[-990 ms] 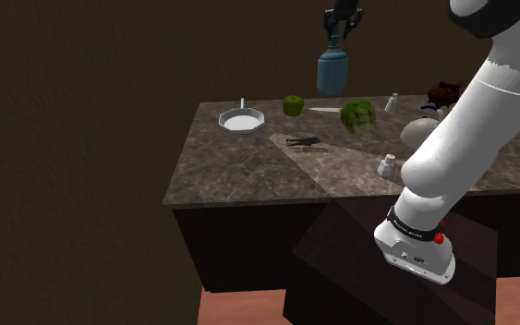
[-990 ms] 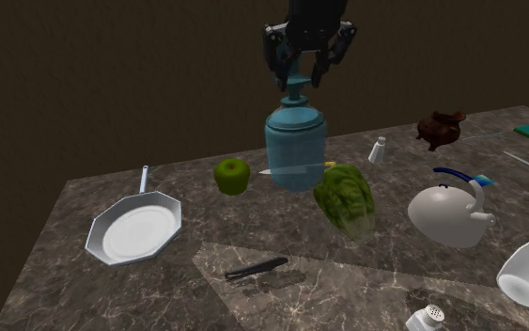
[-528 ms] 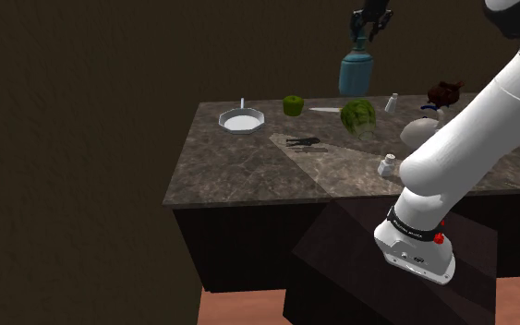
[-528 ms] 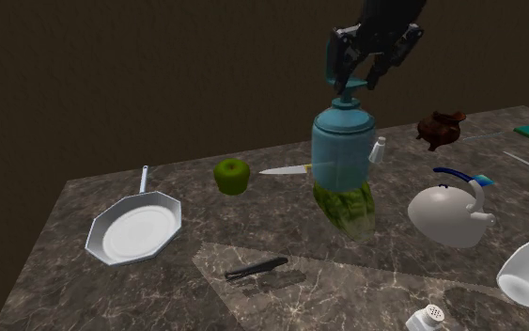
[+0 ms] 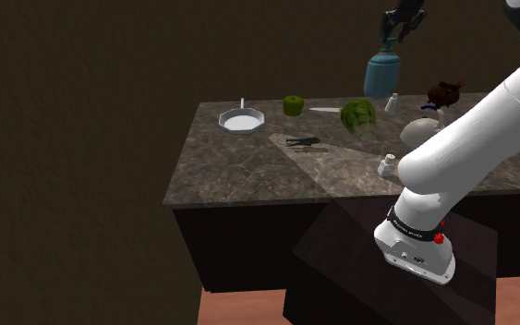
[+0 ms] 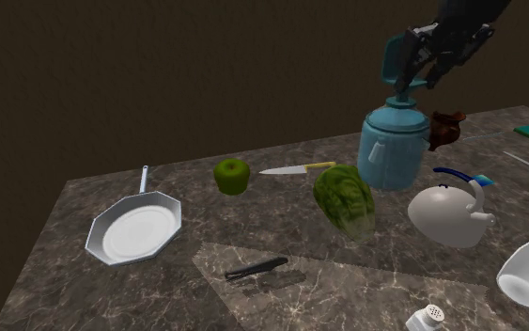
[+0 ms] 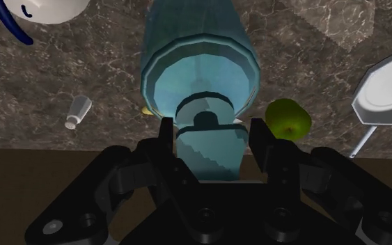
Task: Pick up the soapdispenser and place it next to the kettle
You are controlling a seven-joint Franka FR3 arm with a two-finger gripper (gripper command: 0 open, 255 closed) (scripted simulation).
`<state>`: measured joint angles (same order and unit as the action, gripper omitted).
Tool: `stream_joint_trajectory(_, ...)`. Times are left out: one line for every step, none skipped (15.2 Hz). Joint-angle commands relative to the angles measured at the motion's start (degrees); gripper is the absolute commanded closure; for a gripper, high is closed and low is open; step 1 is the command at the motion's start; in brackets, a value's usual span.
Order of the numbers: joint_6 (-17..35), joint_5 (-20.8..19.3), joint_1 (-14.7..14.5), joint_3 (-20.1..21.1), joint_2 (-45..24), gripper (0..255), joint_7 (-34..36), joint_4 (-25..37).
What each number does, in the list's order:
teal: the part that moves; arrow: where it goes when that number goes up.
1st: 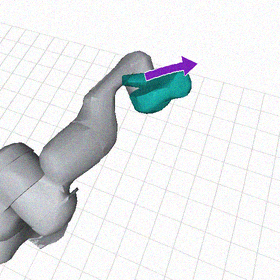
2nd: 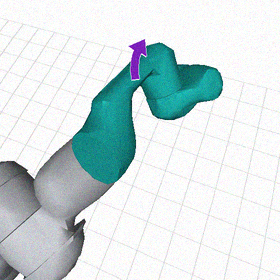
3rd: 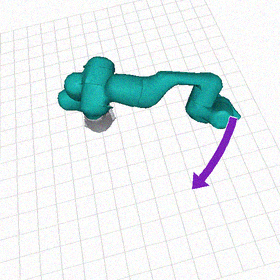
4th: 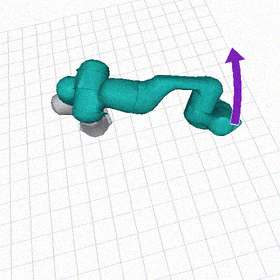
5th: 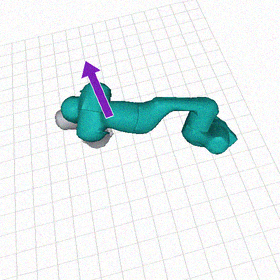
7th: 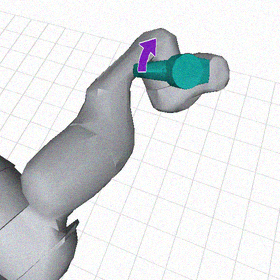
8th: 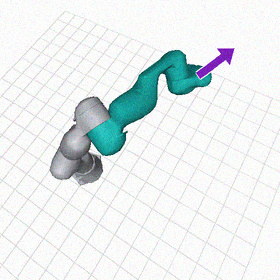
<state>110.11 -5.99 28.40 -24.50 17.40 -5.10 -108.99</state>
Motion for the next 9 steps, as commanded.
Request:
stream_joint_trajectory(-0.11, -0.09, 0.84, -1.61, 0.94, 255, -2.49, -0.55)
stream_joint_trajectory(-0.23, -0.11, 1.25, -2.52, 1.27, 255, -3.81, -0.65)
stream_joint_trajectory(-0.37, -0.11, 1.67, -3.45, 1.54, 255, -5.14, -0.69)
stream_joint_trajectory(-0.51, -0.09, 2.06, -4.39, 1.76, 255, -6.50, -0.66)
stream_joint_trajectory(-0.66, -0.04, 2.45, -5.37, 1.91, 255, -7.87, -0.56)
stream_joint_trajectory(-0.83, 0.03, 2.82, -6.36, 2.00, 255, -9.27, -0.40)
stream_joint_trajectory(-1.00, 0.12, 3.15, -7.42, 2.03, 255, -10.68, -0.18)
stream_joint_trajectory(-1.18, 0.24, 3.46, -8.49, 1.99, 255, -12.11, 0.12)
stream_joint_trajectory(-1.37, 0.41, 3.77, -9.58, 1.88, 255, -13.57, 0.48)
